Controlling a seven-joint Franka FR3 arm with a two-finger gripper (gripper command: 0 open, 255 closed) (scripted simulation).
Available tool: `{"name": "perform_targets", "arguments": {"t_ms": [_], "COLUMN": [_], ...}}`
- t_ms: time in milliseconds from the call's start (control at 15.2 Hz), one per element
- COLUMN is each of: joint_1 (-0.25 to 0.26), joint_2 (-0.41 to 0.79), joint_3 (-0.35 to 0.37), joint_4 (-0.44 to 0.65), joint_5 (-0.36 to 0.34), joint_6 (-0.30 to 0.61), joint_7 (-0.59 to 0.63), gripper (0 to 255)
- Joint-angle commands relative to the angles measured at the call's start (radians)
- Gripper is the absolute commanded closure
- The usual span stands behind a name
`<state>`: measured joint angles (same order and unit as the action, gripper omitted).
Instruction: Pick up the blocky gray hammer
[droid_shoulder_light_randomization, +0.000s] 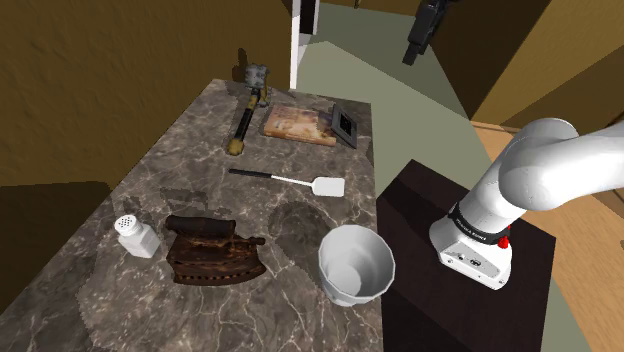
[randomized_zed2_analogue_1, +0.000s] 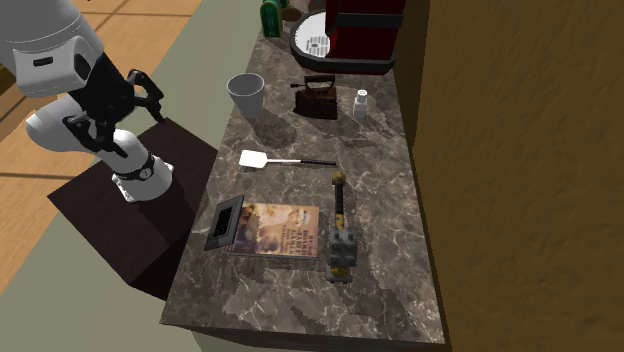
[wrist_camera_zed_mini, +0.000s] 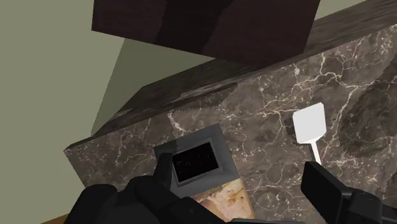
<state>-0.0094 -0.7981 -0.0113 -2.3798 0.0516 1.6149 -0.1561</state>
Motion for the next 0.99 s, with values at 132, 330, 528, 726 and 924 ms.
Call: {"name": "perform_targets", "arguments": {"t_ms": [132,330,528,726,924], "joint_1": [-0.006,-0.017,-0.033,-0.055,-0.086], "joint_2": [0.023,0.076,0.148,0.238,0.342], "joint_3": [0.055,0.137,0.218,0.297,0.374], "joint_4": [-0.017,-0.027,-0.018,0.01,0.056], "joint_5": [0.027,0.062,0.083,0.087,0.07], "joint_6": [0.053,0.133,0.214,0.29,0.358], "joint_7": [0.094,0.235,0.376,0.519,0.667], "gripper": [0,0,0,0,0]}}
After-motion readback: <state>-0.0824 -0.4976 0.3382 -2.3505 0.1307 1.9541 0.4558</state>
